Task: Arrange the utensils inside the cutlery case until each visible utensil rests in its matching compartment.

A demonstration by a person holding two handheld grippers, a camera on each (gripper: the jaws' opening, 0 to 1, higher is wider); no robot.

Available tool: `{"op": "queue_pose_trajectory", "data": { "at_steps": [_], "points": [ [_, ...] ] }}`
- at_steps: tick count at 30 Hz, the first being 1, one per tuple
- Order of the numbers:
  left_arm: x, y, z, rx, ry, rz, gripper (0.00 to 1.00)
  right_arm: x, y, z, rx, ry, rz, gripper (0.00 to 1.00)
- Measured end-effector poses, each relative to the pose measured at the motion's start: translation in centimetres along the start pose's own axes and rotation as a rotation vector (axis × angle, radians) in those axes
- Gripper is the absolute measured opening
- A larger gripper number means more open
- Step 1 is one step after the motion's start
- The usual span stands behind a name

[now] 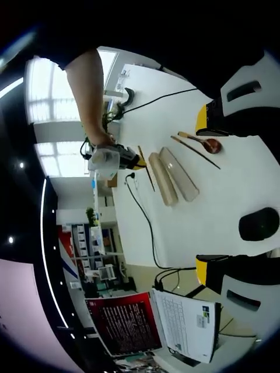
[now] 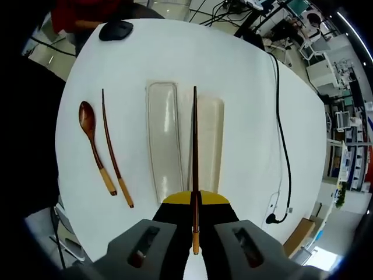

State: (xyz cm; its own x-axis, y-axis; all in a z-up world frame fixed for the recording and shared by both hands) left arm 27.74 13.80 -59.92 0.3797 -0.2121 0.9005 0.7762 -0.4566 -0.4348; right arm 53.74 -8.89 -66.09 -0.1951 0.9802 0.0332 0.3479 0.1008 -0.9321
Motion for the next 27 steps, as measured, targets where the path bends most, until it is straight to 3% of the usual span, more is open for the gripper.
{"op": "queue_pose_trajectory", "data": {
  "at_steps": [15, 27],
  "points": [
    [0.1, 0.1, 0.2, 0.013, -0.013, 0.011, 0.86, 0.5, 0.9, -1.0, 0.015, -0.021, -0.004, 0.0],
    [-0.8, 0.0, 1.6, 0.018, -0.02, 0.027, 0.86, 0.9, 1.8, -1.0, 0.034, -0.01, -0.031, 0.0]
  ]
}}
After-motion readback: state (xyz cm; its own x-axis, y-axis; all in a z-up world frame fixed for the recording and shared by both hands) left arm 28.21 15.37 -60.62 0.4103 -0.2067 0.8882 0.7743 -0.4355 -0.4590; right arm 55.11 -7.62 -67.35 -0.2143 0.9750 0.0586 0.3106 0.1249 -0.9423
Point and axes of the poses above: the point that each gripper's makers call its tool centre point, and the gripper's own axes: y roughly forward along the fingers, z roughly to its left, x roughly out of its top, the point moved 7 cm from there along -y, roughly backward along the fingers, and after that the axes turned 7 degrees about -x, right-handed, at the moved point
